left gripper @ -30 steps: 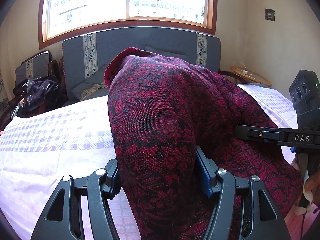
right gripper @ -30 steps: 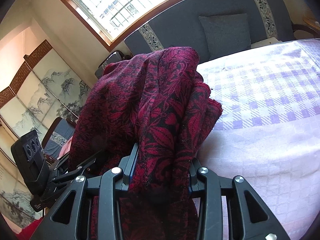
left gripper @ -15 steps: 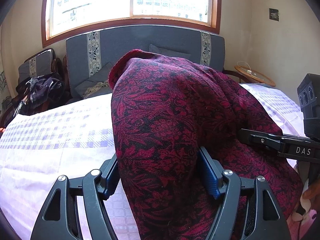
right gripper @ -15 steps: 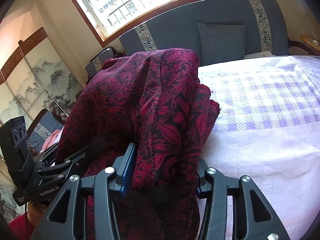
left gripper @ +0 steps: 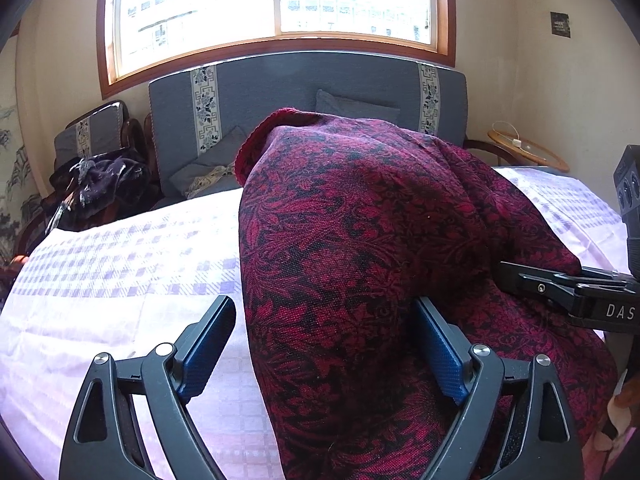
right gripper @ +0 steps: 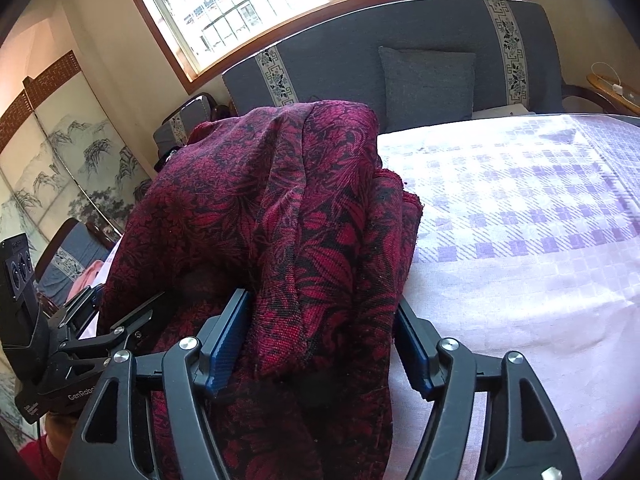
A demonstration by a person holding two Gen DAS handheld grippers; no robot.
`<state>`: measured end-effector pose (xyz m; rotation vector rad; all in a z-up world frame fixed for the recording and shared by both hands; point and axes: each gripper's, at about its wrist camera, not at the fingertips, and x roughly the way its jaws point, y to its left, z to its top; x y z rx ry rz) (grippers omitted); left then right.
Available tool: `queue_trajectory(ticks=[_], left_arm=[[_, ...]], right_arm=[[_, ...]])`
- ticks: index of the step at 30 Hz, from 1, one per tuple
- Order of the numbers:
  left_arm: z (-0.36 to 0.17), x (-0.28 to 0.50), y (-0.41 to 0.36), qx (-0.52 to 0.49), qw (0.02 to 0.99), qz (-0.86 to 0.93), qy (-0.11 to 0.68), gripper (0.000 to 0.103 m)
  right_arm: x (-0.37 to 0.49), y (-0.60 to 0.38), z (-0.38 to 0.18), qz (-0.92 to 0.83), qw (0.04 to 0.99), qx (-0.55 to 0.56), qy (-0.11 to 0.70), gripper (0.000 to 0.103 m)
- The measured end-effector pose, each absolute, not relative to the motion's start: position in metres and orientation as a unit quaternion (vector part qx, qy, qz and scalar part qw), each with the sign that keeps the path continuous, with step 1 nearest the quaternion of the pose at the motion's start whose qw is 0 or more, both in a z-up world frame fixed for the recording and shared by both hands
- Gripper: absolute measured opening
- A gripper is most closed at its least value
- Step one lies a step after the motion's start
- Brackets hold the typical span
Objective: Fold small clothes
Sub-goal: 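Open both grippers and release the folded sweater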
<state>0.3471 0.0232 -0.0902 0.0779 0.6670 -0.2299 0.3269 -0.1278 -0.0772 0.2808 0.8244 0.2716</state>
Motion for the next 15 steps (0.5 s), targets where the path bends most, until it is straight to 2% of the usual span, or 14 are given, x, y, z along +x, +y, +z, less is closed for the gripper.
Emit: queue_trajectory(ticks=[15], left_arm=[[-0.0906, 0.3464, 0.0235, 0.043, 0.941, -0.089, 0.324, 0.099]], right_arm=[[0.3232, -0.1226, -0.0766, 0.079, 0.908, 0.099, 0.4, 0.091]])
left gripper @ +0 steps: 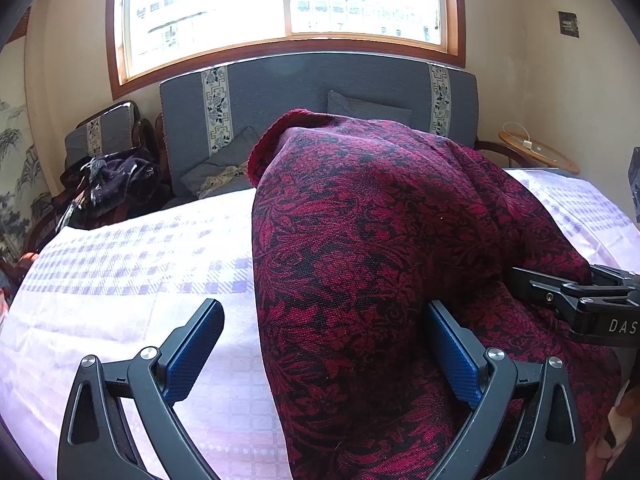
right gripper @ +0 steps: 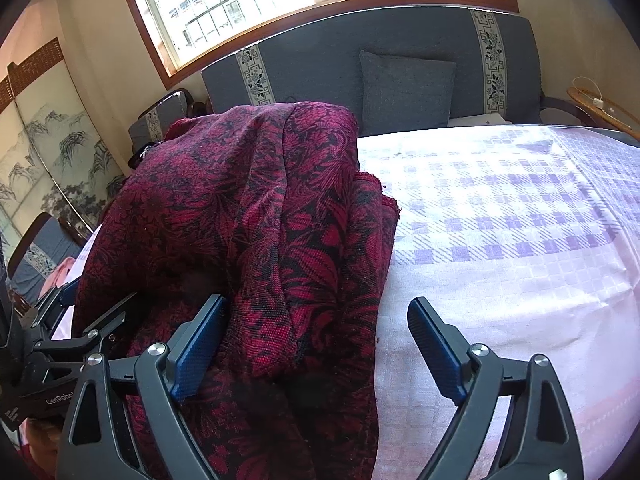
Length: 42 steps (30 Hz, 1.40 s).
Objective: Fold small clothes
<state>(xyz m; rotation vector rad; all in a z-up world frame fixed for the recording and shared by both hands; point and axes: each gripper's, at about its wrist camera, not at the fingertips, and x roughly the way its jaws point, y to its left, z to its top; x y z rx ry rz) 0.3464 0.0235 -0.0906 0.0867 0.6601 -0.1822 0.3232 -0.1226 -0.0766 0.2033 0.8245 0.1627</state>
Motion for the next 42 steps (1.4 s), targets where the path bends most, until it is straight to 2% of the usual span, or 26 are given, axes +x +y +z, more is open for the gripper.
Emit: queue_trajectory(ticks=[7, 14, 18, 24, 36, 42], left_arm=[[-0.09, 0.344, 0.024, 0.045, 0.944, -0.081, 0.317, 0.1], [-0.082, 0.317, 0.023, 0.051, 0.958, -0.023, 0.282, 0.103], [-0.068, 0.288, 0.03, 0.043, 0.963, -0.003, 0.265, 0.103], [-0.031, 0.234, 0.05, 0.007, 0.976, 0.016, 0.219, 0.103], [0.034, 0.116, 0.053, 0.026, 0.988, 0.053, 0.142, 0.103], [0.067, 0.059, 0.047, 0.019, 0.995, 0.026, 0.099, 0.103]], right_arm=[[0.321, -0.118, -0.074, 0.054, 0.912, 0.081, 0.399, 0.098], [0.302, -0.119, -0.065, 0.027, 0.922, 0.086, 0.377, 0.1], [0.265, -0.12, -0.048, 0.003, 0.934, 0.076, 0.349, 0.1], [0.191, -0.132, -0.014, 0.02, 0.946, 0.119, 0.301, 0.101], [0.057, -0.114, 0.038, 0.076, 0.968, 0.061, 0.232, 0.101], [0.022, -0.115, 0.049, 0.086, 0.968, 0.06, 0.23, 0.101]])
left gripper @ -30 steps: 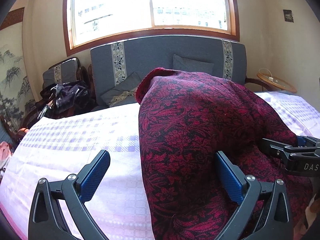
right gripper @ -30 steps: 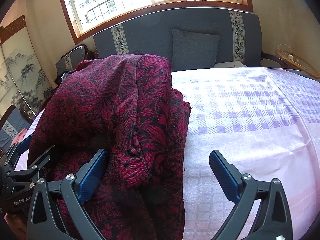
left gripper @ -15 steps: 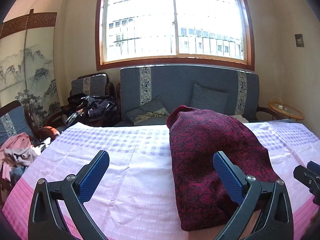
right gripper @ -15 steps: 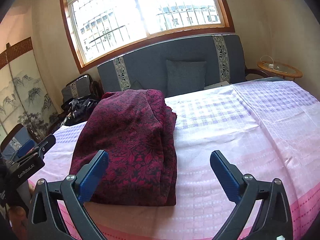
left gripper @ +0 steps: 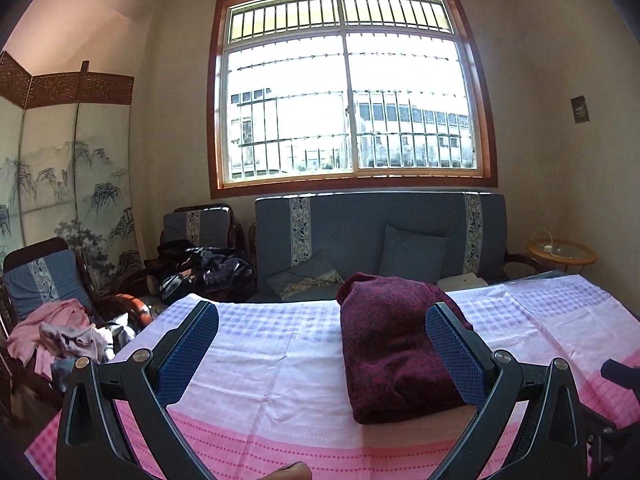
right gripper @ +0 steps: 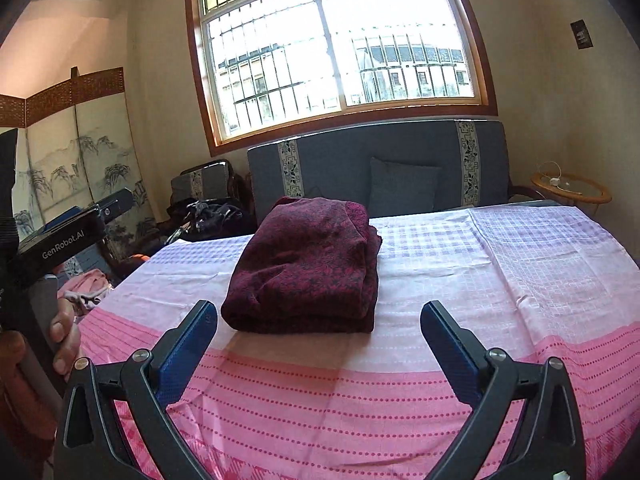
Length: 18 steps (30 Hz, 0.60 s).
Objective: Fold small clothes
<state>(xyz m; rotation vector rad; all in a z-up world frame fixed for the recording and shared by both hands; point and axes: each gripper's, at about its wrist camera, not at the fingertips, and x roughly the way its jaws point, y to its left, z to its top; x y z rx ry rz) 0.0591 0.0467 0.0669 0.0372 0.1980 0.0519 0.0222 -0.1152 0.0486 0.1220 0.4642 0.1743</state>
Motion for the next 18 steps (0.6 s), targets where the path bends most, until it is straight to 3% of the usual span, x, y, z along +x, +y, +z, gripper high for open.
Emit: queue_trajectory(ticks=[18], left_arm=[[0.094, 0.001, 0.025, 0.02, 0.995, -0.026, 0.098, 0.103]], right_arm=[[-0.024, -0.117, 0.063, 0.094, 0.972, 0.041, 0.21, 0.101]])
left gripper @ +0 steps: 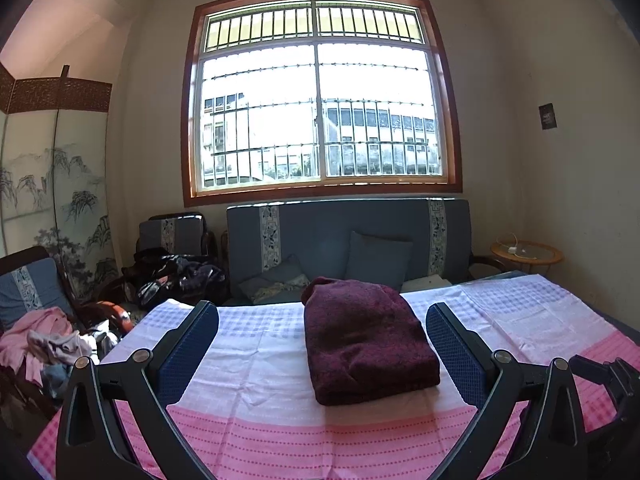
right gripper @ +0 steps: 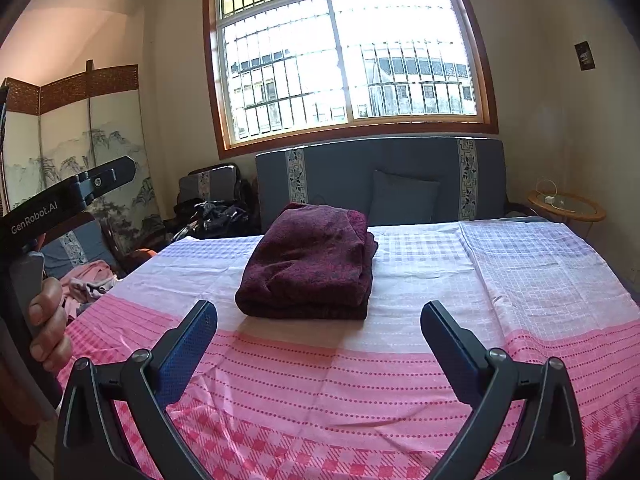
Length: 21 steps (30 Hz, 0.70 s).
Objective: Fold small clothes
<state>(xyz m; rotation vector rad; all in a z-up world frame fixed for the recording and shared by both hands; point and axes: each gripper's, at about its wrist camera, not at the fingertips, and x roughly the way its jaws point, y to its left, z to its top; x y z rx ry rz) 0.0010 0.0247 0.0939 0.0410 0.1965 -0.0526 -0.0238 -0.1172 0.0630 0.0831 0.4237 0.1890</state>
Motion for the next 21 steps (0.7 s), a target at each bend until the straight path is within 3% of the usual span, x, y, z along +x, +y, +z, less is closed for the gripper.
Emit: queue_trajectory(ticks=[21], left_arm=[[0.059, 0.017, 0.033, 0.005, 0.987, -0.022, 0.159, 0.103]], right_arm=[[-0.026, -0.109, 0.053, 0.103, 0.967, 0.033, 0.232, 0.102]])
